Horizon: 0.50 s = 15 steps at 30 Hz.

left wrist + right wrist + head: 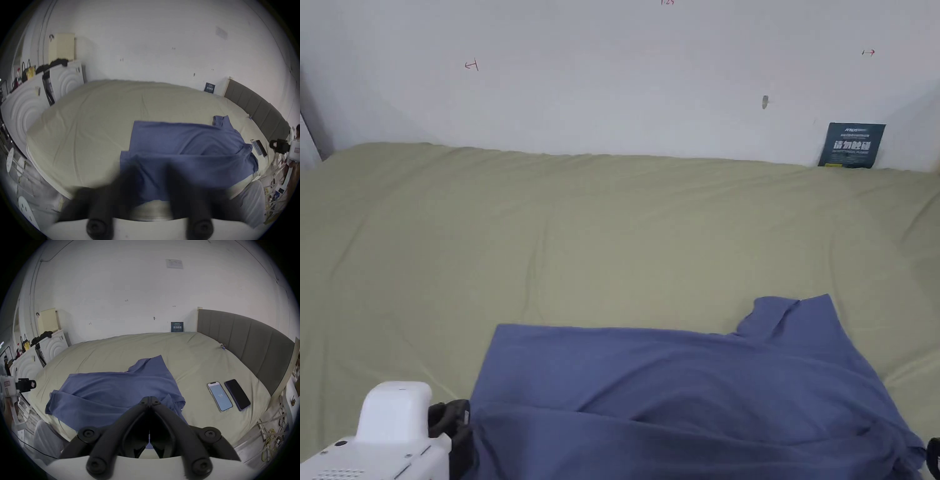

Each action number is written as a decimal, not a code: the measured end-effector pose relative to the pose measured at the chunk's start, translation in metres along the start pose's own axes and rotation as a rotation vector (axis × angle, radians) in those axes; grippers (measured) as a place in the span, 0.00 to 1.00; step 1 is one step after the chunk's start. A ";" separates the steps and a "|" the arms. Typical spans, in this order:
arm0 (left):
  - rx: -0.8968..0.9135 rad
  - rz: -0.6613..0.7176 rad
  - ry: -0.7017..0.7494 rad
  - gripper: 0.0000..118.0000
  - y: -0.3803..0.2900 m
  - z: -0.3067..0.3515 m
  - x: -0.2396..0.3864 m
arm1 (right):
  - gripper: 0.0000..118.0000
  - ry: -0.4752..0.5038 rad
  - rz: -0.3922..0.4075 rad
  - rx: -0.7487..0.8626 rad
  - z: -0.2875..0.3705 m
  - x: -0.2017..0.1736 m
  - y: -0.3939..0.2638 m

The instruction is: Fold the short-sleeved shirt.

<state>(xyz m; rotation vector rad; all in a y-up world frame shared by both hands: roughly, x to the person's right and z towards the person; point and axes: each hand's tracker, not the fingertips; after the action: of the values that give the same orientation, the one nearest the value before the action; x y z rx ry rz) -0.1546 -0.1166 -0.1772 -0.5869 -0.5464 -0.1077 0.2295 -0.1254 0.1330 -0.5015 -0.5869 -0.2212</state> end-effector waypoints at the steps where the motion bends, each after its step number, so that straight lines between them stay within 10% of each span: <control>1: -0.020 0.023 -0.033 0.00 0.000 -0.003 0.003 | 0.00 0.001 0.000 0.008 0.001 -0.001 -0.002; 15: -0.185 0.012 0.009 0.00 0.057 -0.168 -0.026 | 0.01 -0.010 0.015 -0.067 -0.051 -0.017 0.004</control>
<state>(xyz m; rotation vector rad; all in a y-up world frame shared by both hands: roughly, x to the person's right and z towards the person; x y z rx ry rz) -0.0854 -0.1631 -0.3358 -0.7696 -0.5275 -0.1506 0.2410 -0.1470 0.0851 -0.5719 -0.5866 -0.2252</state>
